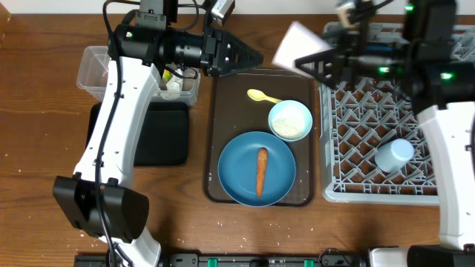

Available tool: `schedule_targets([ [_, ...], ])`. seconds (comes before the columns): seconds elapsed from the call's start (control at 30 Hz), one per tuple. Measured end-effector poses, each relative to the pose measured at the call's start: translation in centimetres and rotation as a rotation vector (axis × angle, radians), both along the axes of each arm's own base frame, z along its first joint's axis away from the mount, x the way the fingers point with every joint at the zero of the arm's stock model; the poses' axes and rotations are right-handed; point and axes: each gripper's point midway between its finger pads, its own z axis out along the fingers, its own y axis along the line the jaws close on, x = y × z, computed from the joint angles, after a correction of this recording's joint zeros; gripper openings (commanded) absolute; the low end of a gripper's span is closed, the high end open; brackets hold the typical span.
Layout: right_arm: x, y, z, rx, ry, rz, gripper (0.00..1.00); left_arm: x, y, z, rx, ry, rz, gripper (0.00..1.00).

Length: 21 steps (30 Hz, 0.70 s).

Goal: Sort waste into correct bins and load items into the dishwasher rack
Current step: 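Lower the pink cup upside down into the rack beside the blue cup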

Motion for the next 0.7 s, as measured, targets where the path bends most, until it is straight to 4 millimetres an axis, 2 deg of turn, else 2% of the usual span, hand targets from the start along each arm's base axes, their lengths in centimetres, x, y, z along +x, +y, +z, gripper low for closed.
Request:
schedule_targets([
  [0.13, 0.8, -4.3, -2.8, -0.056, 0.180, -0.176, 0.41, 0.3, 0.0, -0.4, 0.022, -0.006, 0.018, 0.28],
  [0.27, 0.4, -9.1, -6.5, -0.159, 0.382, -0.383, 0.38, 1.1, 0.0, -1.3, 0.077, -0.016, 0.063, 0.28],
  [0.4, -1.8, -13.5, -9.4, -0.318, 0.545, -0.585, 0.41, 2.1, 0.2, -2.5, 0.147, -0.029, 0.119, 0.29],
  [0.57, -5.2, -17.0, -11.2, -0.510, 0.669, -0.759, 0.46, 3.1, 0.7, -4.2, 0.245, -0.030, 0.188, 0.30],
  [0.7, -6.9, -19.3, -12.3, -0.626, 0.744, -0.867, 0.45, 3.3, 1.5, -6.2, 0.348, 0.014, 0.236, 0.29],
])
